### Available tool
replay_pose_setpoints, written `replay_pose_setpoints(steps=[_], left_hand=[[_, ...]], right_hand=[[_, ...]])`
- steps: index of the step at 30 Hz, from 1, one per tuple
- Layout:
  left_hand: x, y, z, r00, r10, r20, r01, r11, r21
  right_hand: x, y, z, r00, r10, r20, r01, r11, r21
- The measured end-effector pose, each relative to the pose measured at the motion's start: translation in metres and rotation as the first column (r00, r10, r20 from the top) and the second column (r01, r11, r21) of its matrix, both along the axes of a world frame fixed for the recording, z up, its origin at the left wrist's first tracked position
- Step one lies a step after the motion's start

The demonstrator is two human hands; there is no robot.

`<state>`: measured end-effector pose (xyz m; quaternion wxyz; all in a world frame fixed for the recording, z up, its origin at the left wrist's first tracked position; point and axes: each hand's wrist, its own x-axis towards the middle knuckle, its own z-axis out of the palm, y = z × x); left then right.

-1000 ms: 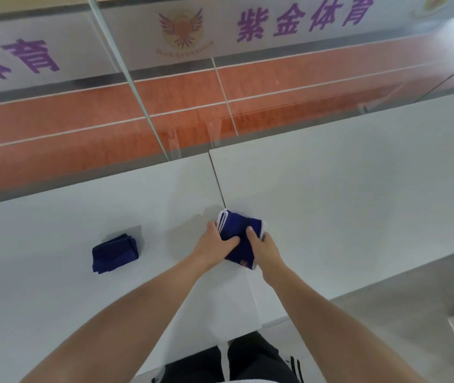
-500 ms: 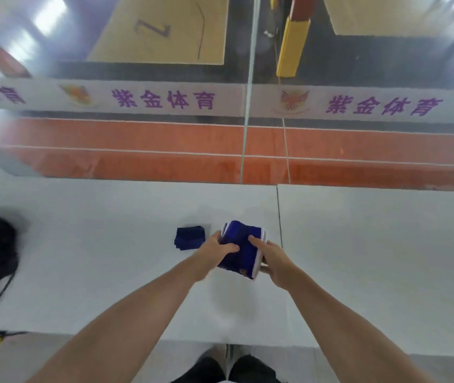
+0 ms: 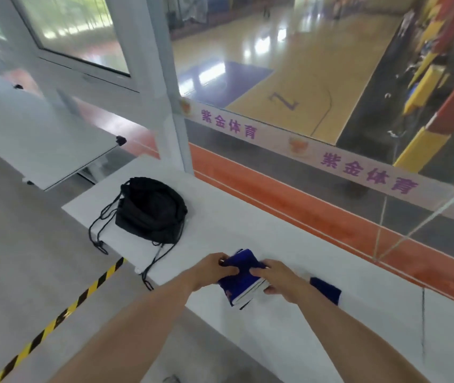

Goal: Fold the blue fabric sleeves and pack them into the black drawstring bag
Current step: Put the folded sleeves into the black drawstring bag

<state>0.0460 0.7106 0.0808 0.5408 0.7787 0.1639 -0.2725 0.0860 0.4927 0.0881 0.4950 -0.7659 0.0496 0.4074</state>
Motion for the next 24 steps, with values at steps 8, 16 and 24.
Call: replay_pose_setpoints(steps=[8,16,24], left_hand=[[-0.021,0.22,0.008,0.977,0.212,0.009,-0.21,0.974,-0.089],[0.022,0.329,-0.007,0.989,0.118,0.094,-0.132,0.978,0.162],[0.112,0.416,-0.032,0.999,0.023,0.035,-0.034,0.928,0.372]], right_hand=[[0.002,0.218,0.001,0.999,0.023,-0.043,-0.02,0.996,0.083],[0.053,0.32,-0.006,0.99,-0.086,-0.108,0.093,0.994,0.058],[0.156,0.382,-0.047,0.873,-0.441,-0.207,0.464,0.883,0.074]])
